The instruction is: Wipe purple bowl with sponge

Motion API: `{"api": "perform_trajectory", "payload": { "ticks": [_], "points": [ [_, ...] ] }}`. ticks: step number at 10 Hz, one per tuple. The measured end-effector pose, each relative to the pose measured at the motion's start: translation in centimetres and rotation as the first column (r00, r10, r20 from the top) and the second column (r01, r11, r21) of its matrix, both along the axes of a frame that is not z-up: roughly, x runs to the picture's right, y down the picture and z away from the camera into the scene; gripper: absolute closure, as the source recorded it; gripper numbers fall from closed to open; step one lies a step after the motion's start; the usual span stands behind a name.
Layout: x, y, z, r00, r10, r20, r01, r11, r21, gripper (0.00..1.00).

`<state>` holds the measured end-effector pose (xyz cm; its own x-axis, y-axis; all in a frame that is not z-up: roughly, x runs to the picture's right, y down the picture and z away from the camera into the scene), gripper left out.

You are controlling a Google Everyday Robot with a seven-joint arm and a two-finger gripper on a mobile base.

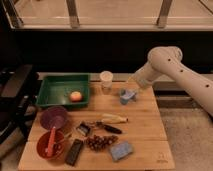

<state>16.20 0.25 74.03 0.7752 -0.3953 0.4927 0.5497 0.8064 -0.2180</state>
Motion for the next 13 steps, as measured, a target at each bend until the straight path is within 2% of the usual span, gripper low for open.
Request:
{"api": "perform_trajectory", "payload": {
  "ticks": [9,11,13],
  "points": [
    [0.0,0.0,0.0,1.0,-0.008,0.0,0.008,1.0,-0.004,0.39],
    [-1.1,1.5,0.2,0.999,-0.05,0.0,0.05,0.9979,-0.042,0.39],
    [-1.5,5.4,-0.1,0.999,-0.044,-0.016,0.042,0.9939,-0.102,0.39]
  ]
}}
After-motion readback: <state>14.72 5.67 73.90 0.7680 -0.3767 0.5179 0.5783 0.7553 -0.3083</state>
